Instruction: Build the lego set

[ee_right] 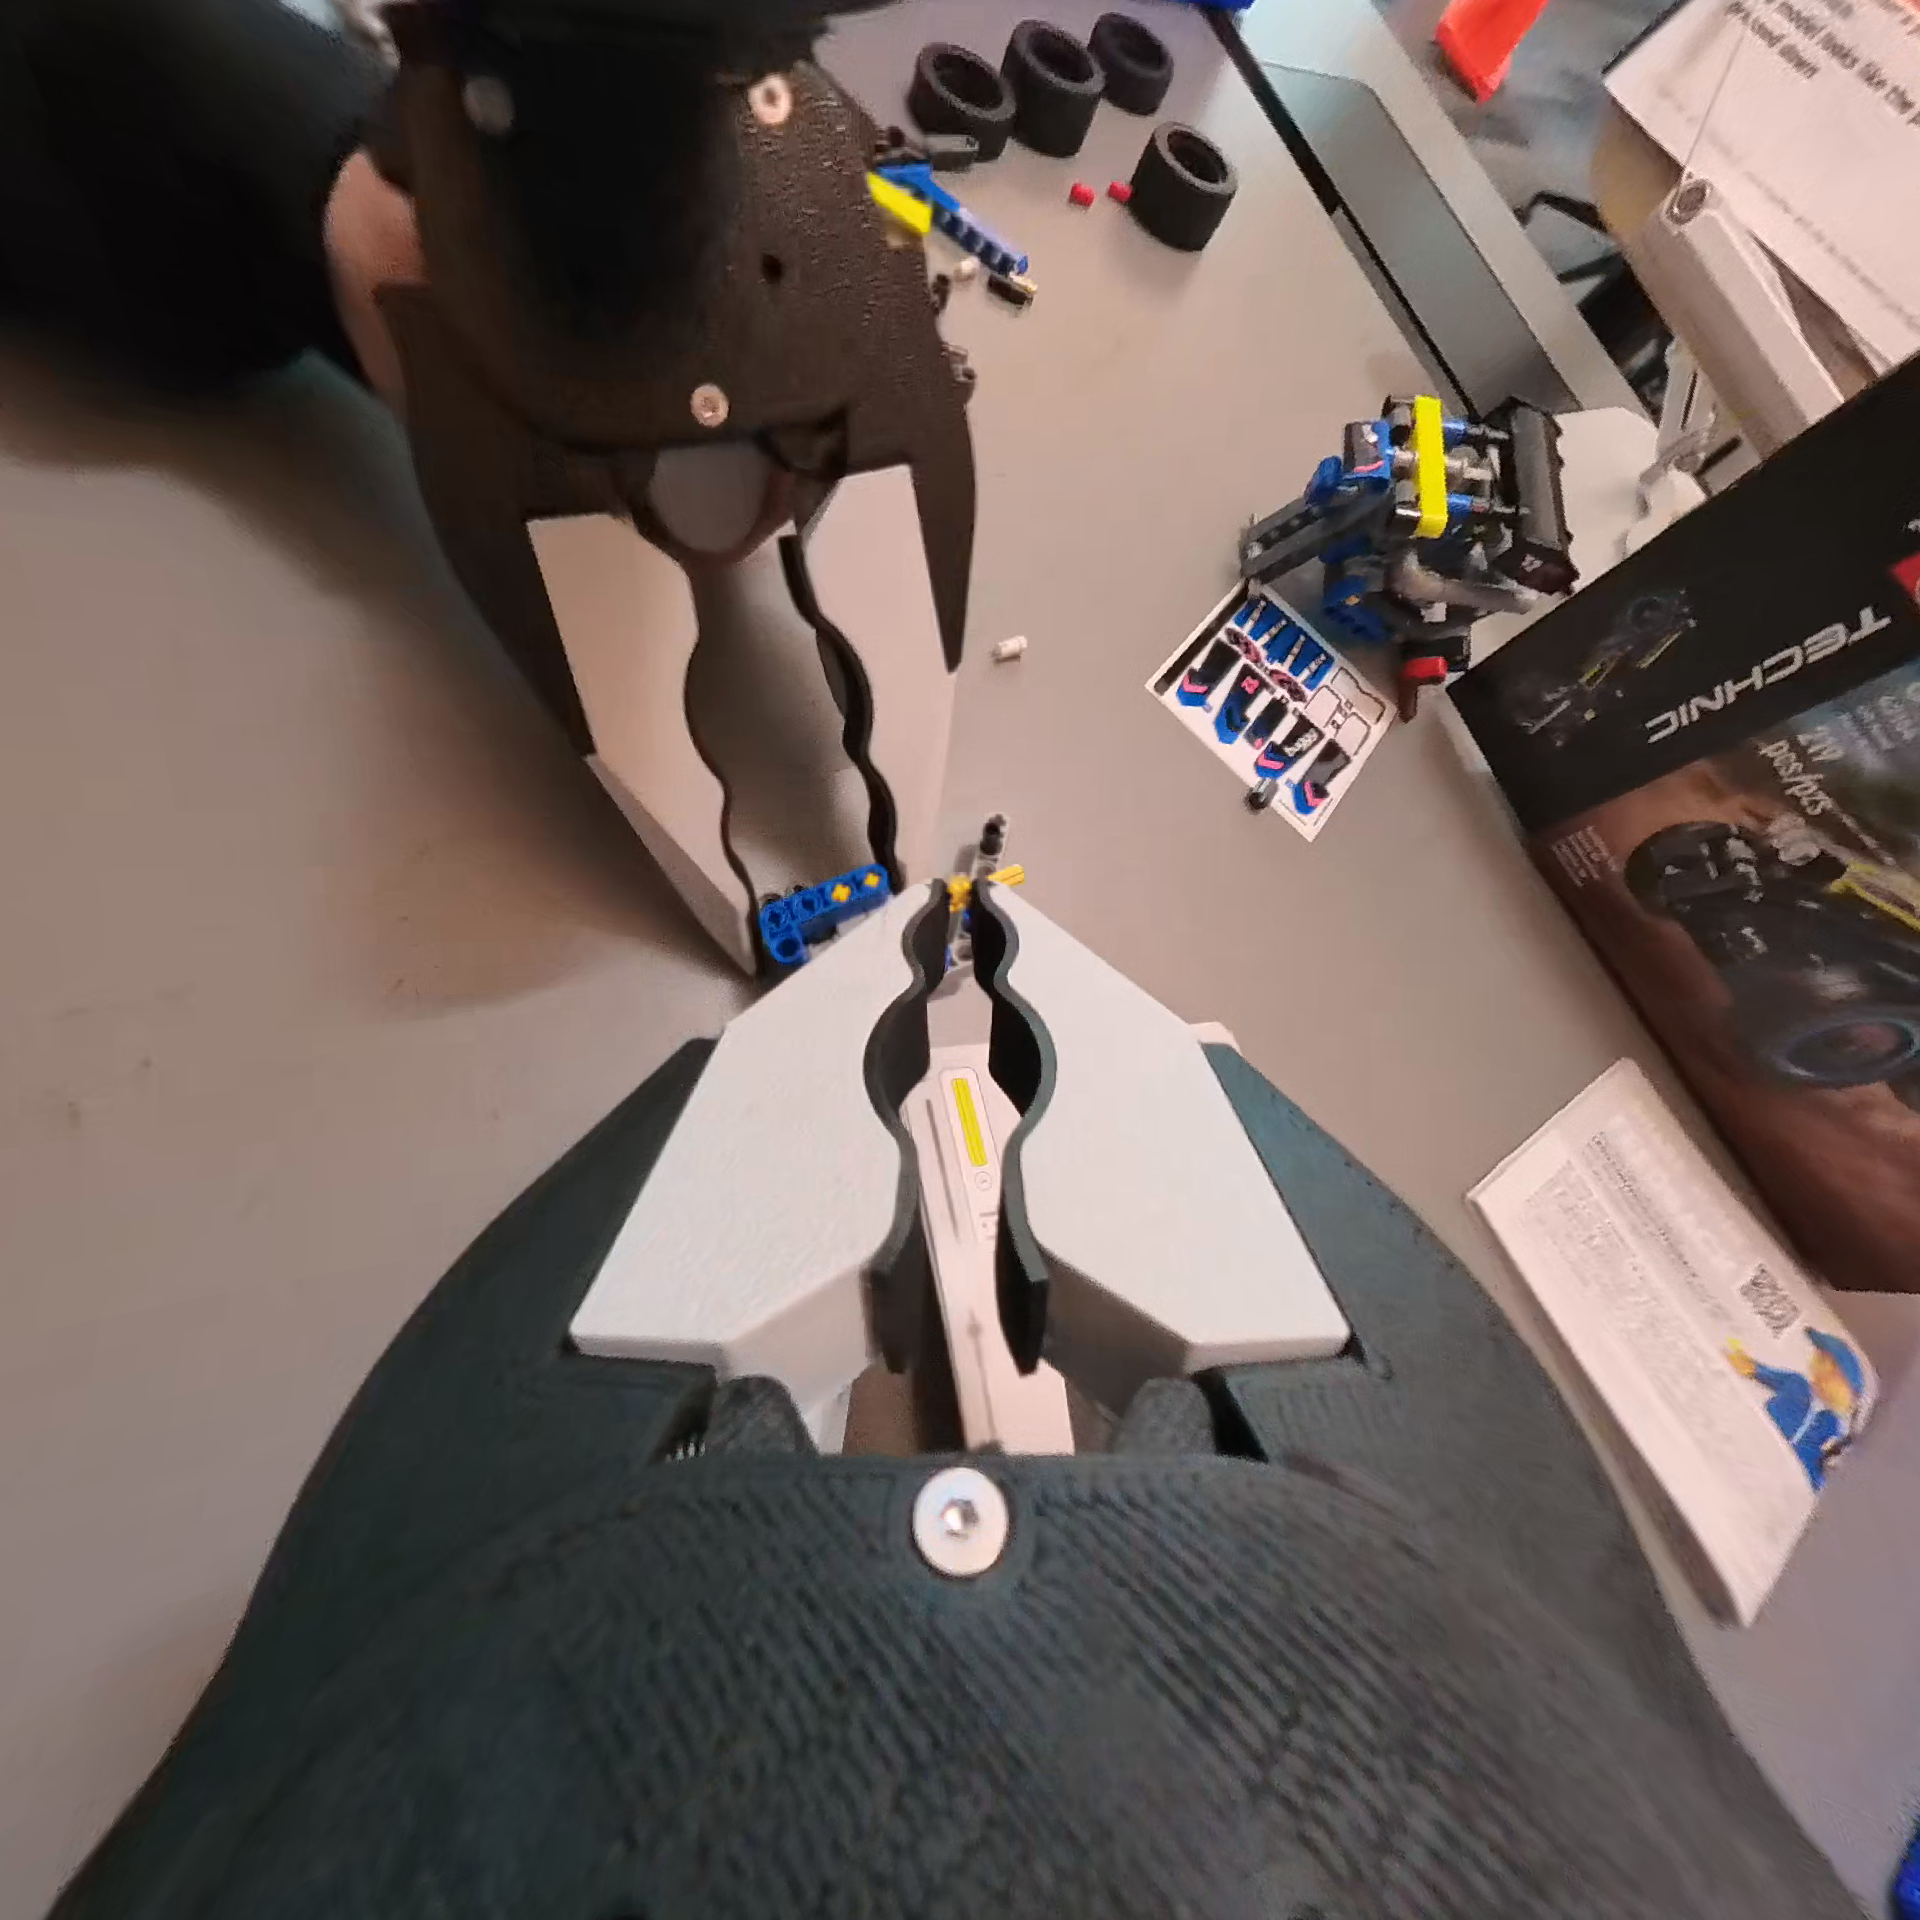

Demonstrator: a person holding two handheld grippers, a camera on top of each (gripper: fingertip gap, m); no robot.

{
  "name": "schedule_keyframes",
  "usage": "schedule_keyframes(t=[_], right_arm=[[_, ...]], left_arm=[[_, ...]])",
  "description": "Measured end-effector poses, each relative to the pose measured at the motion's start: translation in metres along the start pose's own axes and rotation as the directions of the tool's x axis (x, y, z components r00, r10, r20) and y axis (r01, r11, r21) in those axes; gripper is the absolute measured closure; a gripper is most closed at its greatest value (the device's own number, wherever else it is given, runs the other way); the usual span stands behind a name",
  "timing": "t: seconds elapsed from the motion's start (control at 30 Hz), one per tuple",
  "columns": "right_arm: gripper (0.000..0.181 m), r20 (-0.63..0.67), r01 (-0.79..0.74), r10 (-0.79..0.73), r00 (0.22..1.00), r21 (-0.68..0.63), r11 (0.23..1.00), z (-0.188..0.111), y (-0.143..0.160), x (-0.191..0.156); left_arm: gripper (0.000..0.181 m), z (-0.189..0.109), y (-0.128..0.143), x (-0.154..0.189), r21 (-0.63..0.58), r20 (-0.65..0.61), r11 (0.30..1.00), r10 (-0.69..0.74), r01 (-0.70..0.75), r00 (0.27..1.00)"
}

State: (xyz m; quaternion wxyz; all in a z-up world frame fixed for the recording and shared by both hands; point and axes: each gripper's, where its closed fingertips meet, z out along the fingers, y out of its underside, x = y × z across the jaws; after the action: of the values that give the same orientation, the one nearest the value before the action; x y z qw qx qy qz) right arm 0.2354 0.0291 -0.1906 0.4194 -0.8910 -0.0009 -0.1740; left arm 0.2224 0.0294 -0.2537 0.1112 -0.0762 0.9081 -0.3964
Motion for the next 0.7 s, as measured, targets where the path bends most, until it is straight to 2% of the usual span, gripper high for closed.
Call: schedule_keyframes(t=[0.13, 0.17, 0.23, 0.3, 0.37, 0.47, 0.57, 0.67, 0.7], right_arm=[[0.179, -0.049, -0.050, 0.045, 0.998, -0.111, 0.993, -0.005, 0.027, 0.004], [0.179, -0.026, -0.045, 0.043, 0.999, -0.099, 0.994, -0.006, 0.028, -0.003], [0.179, -0.009, -0.081, 0.080, 0.997, -0.051, 0.995, -0.008, 0.028, -0.010], [0.179, -0.036, -0.137, 0.134, 0.990, -0.065, 0.988, -0.009, 0.038, -0.007], [0.179, -0.065, -0.169, 0.163, 0.985, -0.100, 0.981, -0.009, 0.050, -0.003], [0.180, -0.026, -0.202, 0.201, 0.979, -0.058, 0.978, -0.007, 0.050, -0.007], [0.180, -0.019, -0.183, 0.182, 0.983, -0.070, 0.981, -0.010, 0.058, -0.008], [0.179, 0.089, -0.178, 0.176, 0.980, 0.022, 0.984, -0.016, 0.047, -0.023], [0.179, 0.089, -0.190, 0.186, 0.978, 0.044, 0.981, -0.018, 0.045, -0.023]], left_arm=[[0.150, -0.010, -0.003, -0.004, -0.044, 0.062, 0.998, 0.036, -0.034, 0.997], [0.150, -0.017, -0.001, -0.001, -0.095, 0.042, 0.995, 0.031, -0.027, 0.999], [0.150, -0.038, 0.008, 0.004, -0.272, -0.003, 0.961, 0.058, -0.057, 0.998], [0.151, -0.058, 0.013, 0.002, -0.451, -0.019, 0.882, 0.144, -0.137, 0.989], [0.150, -0.071, 0.016, 0.013, -0.598, -0.121, 0.772, 0.179, -0.215, 0.976], [0.151, -0.060, 0.010, 0.021, -0.654, -0.212, 0.673, 0.274, -0.345, 0.938], [0.151, -0.039, 0.005, 0.024, -0.610, -0.213, 0.710, 0.282, -0.353, 0.936], [0.150, -0.026, 0.002, 0.021, -0.506, -0.153, 0.801, 0.280, -0.319, 0.948], [0.150, -0.022, 0.001, 0.020, -0.458, -0.130, 0.835, 0.276, -0.305, 0.952]])
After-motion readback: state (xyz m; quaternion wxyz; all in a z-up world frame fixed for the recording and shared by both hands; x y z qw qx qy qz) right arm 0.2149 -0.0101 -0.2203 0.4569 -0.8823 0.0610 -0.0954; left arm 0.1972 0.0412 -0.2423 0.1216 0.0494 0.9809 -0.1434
